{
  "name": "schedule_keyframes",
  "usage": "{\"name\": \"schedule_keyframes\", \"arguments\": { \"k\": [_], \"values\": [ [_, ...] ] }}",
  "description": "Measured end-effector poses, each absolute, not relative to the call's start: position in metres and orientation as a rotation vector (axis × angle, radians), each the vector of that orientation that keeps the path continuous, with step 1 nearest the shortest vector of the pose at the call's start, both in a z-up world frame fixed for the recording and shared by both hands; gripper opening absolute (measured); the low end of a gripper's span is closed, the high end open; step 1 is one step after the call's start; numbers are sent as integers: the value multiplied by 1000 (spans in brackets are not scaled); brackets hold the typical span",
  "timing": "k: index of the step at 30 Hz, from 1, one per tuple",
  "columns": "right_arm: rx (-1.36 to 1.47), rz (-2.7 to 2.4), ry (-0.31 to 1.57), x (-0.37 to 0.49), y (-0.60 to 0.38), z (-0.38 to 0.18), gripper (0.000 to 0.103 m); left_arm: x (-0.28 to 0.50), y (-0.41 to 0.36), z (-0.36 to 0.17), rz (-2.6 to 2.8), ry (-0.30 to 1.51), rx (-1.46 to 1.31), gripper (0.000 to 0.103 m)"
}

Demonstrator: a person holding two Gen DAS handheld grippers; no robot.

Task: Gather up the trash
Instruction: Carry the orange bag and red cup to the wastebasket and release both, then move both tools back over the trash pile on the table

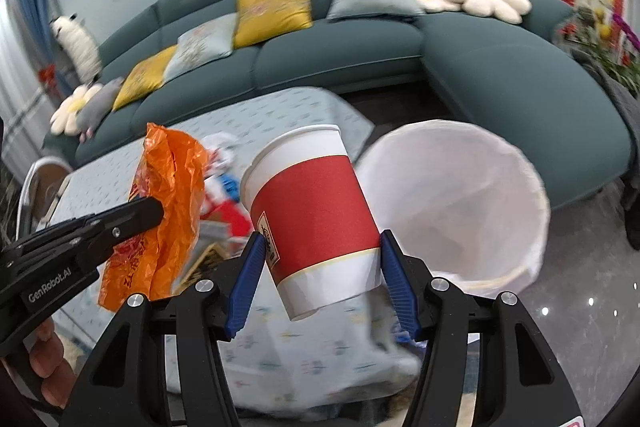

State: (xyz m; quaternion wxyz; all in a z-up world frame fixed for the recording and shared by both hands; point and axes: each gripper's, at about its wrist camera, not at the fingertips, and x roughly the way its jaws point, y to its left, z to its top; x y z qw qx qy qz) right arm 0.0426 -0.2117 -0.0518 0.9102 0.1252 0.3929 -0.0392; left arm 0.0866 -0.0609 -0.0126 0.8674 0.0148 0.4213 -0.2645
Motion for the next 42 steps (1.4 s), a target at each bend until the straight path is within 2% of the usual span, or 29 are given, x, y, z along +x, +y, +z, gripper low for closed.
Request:
{"name": "schedule_keyframes", "arguments": {
  "k": [12,21,24,26,27,35,37,42],
  "values": [
    [321,-242,795,35,-308,-69,57,96,-169,-35,-700,924,106,8],
    [355,-305,807,46,-348,-86,57,117,-221,-53,-748,964,117,9],
    [358,-311,813,53,-349,-91,57,121,-224,-57,-754,971,99,13],
    [360,-310,817,57,-350,-93,58,124,-225,-60,-736,975,103,38],
    [361,-312,816,58,-349,-93,58,125,-224,-61,-722,969,102,41],
    [362,-317,814,63,-343,-90,58,132,-209,-60,-676,962,89,50],
    [359,-319,812,62,-341,-88,58,132,-203,-57,-664,957,81,55],
    [351,-313,814,60,-333,-83,58,129,-184,-51,-640,940,62,56]
  ]
}}
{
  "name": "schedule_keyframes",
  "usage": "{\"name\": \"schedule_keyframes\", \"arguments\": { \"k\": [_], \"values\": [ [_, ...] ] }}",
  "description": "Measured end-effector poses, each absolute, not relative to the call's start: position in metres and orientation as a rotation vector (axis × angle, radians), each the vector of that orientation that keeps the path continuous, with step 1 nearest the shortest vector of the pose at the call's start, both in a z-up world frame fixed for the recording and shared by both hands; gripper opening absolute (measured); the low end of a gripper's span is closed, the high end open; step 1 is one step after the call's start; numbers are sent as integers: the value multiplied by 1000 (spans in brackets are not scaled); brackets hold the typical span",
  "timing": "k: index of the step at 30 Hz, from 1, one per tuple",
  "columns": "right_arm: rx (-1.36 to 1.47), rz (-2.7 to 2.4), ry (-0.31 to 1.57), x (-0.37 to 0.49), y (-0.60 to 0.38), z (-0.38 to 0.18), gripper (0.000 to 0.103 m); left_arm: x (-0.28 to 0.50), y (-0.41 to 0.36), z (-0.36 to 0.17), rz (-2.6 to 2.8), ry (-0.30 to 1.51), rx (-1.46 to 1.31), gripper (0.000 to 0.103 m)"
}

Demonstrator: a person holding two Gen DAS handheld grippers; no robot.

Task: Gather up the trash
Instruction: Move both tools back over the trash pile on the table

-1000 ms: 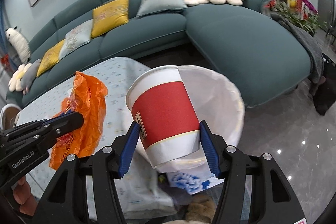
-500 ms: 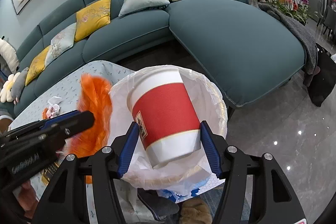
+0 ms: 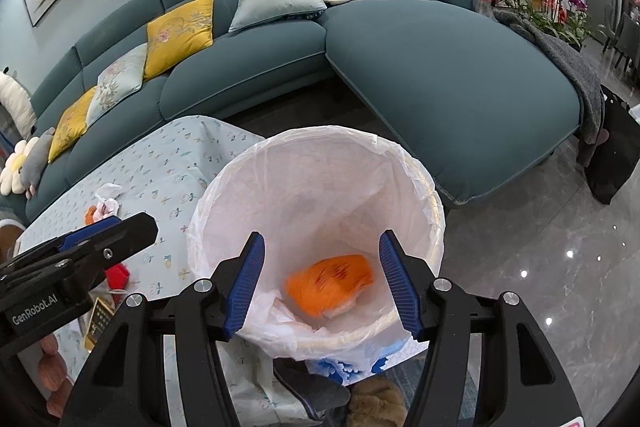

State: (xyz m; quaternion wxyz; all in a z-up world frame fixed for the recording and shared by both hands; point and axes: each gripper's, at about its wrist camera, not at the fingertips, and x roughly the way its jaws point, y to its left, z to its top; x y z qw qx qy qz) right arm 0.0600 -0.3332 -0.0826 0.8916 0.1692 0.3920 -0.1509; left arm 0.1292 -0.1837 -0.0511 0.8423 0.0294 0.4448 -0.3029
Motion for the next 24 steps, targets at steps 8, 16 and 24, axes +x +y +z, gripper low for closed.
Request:
{"name": "schedule_keyframes", "arguments": {
  "k": [8,16,24],
  "values": [
    [325,-283,807,54,-307,-69,59,120,-151,-42,-588,921,37,57],
    [286,-235,798,53,-269,-54,63,107,-102,-36,-512,901,8,61],
    [235,-168,803,58,-219,-44,63,99,-44,-38,-421,903,-32,63]
  ]
}}
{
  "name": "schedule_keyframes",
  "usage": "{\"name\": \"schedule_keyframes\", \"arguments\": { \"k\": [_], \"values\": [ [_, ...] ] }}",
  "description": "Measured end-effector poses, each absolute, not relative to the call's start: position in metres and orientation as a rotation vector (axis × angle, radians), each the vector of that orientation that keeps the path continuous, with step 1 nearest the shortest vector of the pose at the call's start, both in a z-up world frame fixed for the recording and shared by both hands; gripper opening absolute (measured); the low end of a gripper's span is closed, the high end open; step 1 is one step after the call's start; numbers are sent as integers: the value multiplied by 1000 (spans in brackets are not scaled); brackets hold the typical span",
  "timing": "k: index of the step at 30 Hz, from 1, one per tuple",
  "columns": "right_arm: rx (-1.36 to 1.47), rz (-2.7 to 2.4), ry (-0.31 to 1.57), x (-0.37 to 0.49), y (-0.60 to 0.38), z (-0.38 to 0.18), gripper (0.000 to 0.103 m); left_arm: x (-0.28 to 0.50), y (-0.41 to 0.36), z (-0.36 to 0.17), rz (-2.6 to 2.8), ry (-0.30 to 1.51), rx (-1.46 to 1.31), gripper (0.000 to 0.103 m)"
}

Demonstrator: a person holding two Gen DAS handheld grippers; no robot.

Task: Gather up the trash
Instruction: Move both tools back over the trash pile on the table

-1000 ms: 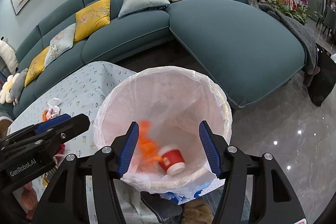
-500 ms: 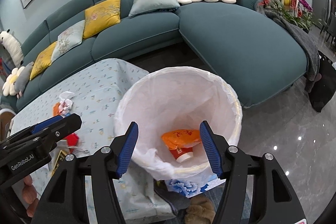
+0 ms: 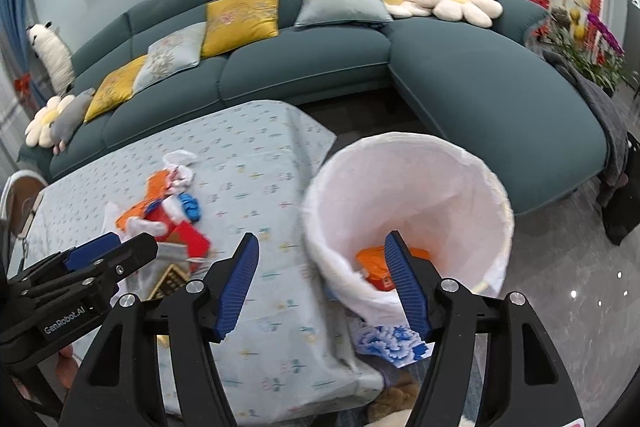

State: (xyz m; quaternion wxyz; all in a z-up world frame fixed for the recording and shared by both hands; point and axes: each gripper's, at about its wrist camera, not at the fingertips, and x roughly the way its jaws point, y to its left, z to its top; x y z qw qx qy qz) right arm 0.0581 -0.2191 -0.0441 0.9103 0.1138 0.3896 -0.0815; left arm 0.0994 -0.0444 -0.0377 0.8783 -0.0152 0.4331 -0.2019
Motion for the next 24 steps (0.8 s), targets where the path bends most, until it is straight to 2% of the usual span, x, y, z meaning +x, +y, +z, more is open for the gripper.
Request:
{"name": "schedule_keyframes", "arguments": {
  "k": [11,24],
  "values": [
    [171,-89,813,63,-154,-36,64,92,33,-34,-299,888,-110,75],
    [107,3,849,77,-88,-43,65,94,110,-49,-197,915,-166,76]
  ]
}}
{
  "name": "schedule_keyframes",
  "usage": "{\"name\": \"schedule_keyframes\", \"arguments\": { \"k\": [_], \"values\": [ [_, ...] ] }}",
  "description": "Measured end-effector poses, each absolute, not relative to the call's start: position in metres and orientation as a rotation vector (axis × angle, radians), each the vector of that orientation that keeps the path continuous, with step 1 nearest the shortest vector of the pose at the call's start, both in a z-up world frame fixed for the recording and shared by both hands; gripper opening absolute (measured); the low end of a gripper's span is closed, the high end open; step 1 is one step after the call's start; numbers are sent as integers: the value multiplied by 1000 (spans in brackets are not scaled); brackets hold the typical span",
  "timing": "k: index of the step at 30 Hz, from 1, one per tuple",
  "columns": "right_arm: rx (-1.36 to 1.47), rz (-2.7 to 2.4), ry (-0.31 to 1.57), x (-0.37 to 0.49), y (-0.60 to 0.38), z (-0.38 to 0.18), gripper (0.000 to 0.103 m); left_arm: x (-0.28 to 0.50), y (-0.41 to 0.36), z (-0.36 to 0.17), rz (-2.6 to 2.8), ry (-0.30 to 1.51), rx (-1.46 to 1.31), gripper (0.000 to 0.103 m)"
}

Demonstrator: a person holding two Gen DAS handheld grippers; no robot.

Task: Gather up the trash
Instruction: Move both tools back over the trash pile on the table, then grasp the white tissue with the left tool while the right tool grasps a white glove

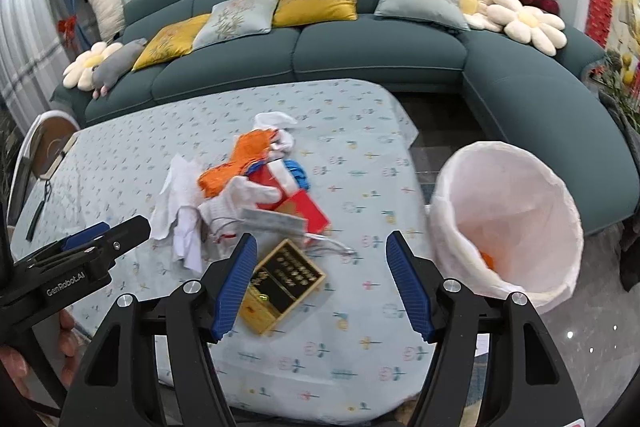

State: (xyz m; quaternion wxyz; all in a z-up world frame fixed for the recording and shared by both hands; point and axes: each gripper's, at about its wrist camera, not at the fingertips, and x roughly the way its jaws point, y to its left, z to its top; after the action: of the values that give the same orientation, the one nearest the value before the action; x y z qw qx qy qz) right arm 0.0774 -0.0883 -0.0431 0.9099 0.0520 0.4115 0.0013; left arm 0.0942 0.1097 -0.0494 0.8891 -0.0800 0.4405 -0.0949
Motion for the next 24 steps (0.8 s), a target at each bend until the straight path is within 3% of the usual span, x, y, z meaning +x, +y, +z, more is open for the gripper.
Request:
{"name": "schedule_keyframes", "arguments": {
  "k": [24],
  "values": [
    [48,116,968,174,-3,-98,65,184,171,-124,-100,1052,-208,74]
  ]
}}
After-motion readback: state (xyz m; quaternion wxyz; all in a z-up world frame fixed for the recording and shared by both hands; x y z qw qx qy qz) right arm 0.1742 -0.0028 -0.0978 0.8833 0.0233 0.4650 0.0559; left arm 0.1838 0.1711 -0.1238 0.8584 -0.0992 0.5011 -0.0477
